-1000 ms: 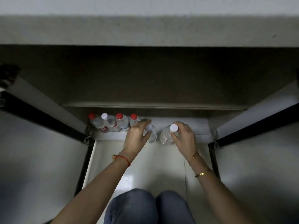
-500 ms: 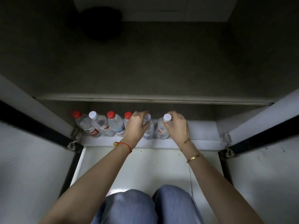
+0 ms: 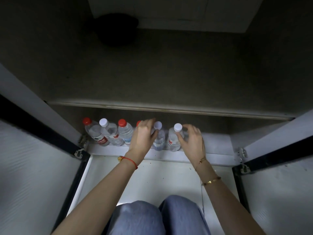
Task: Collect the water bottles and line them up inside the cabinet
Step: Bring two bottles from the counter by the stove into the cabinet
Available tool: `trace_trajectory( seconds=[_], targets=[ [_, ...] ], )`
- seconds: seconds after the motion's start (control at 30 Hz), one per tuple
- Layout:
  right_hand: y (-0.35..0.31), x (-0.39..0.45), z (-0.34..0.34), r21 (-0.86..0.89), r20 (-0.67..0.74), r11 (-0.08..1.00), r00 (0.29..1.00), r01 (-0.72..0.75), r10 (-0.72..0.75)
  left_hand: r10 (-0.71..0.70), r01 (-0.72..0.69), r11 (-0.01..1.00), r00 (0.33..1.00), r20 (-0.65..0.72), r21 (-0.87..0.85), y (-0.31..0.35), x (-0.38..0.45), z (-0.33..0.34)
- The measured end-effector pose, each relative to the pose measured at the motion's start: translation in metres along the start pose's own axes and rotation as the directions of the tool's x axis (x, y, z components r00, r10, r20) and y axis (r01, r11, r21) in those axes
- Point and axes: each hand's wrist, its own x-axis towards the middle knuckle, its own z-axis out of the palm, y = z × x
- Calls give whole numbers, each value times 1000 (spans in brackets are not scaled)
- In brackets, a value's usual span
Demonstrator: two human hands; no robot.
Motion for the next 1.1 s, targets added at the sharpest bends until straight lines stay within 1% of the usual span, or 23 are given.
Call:
trace_trajectory(
  seconds=[0.07, 0.17, 0.23, 0.37, 0.53, 0.77, 0.9, 1.1],
  targets=[
    [4, -6, -6, -16, 2, 999, 1000, 28, -28, 28, -27, 999, 999, -18, 46, -1, -10, -9],
    [-1, -17, -26, -42, -19, 998, 998, 55, -56, 44, -43, 993, 999, -5, 111, 1, -26, -31],
    [-13, -27, -50, -43, -22, 998, 998, 55, -55, 41, -42, 990, 999, 13, 134, 6, -38, -55],
    [-55, -47, -117, -37, 30, 999, 999, 30, -29, 33, -41, 980, 999, 42, 197, 31, -62, -123],
    [-127, -79, -224, -58, 99, 997, 994, 44, -38, 22, -26, 972, 1000, 16, 233, 88, -95, -235],
    [-239, -115, -379, -64, 155, 998, 988, 15, -5, -84, 85, 971, 996, -12, 222, 185, -146, -407],
    [-294, -127, -451, -30, 136, 997, 988, 73, -68, -95, 105, 969, 994, -53, 223, 238, -173, -489],
    [-348, -148, -532, -21, 117, 988, 982, 151, -148, -88, 116, 967, 987, -132, 225, 309, -212, -574]
  ],
)
